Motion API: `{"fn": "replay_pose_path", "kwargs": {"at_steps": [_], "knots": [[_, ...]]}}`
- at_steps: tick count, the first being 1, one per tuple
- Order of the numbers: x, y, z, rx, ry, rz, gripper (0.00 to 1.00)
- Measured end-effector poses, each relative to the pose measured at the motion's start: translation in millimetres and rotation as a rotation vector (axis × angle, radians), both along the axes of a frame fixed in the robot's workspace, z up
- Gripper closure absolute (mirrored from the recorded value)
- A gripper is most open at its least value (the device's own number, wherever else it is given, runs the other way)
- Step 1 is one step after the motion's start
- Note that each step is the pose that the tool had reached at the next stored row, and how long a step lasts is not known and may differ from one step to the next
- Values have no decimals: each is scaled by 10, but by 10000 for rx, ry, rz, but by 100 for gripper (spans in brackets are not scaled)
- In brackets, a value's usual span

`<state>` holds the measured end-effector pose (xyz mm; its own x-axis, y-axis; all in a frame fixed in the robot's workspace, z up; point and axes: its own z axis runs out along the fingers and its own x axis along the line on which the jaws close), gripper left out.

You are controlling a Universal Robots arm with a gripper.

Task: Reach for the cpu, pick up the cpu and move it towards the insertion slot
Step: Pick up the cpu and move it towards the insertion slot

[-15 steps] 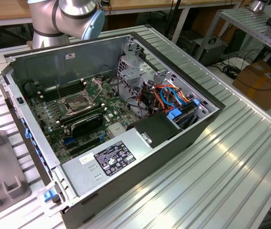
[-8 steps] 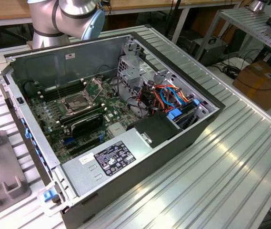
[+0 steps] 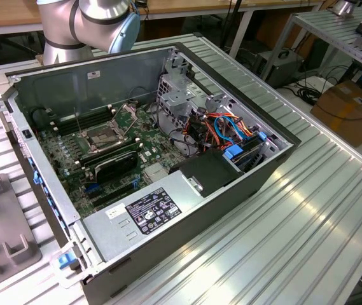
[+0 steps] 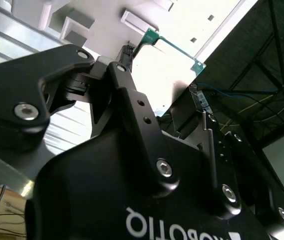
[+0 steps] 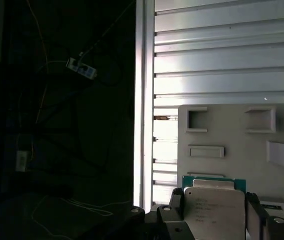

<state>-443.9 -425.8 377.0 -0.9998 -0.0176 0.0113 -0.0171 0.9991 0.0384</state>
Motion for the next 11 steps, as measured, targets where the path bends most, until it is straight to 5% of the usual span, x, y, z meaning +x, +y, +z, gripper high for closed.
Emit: {"fn": "replay_pose_path", "kwargs": {"at_steps": [4, 11], "knots": [[1, 0, 8, 0, 1, 0, 45], [434, 3, -2, -7, 41, 0, 45]]}}
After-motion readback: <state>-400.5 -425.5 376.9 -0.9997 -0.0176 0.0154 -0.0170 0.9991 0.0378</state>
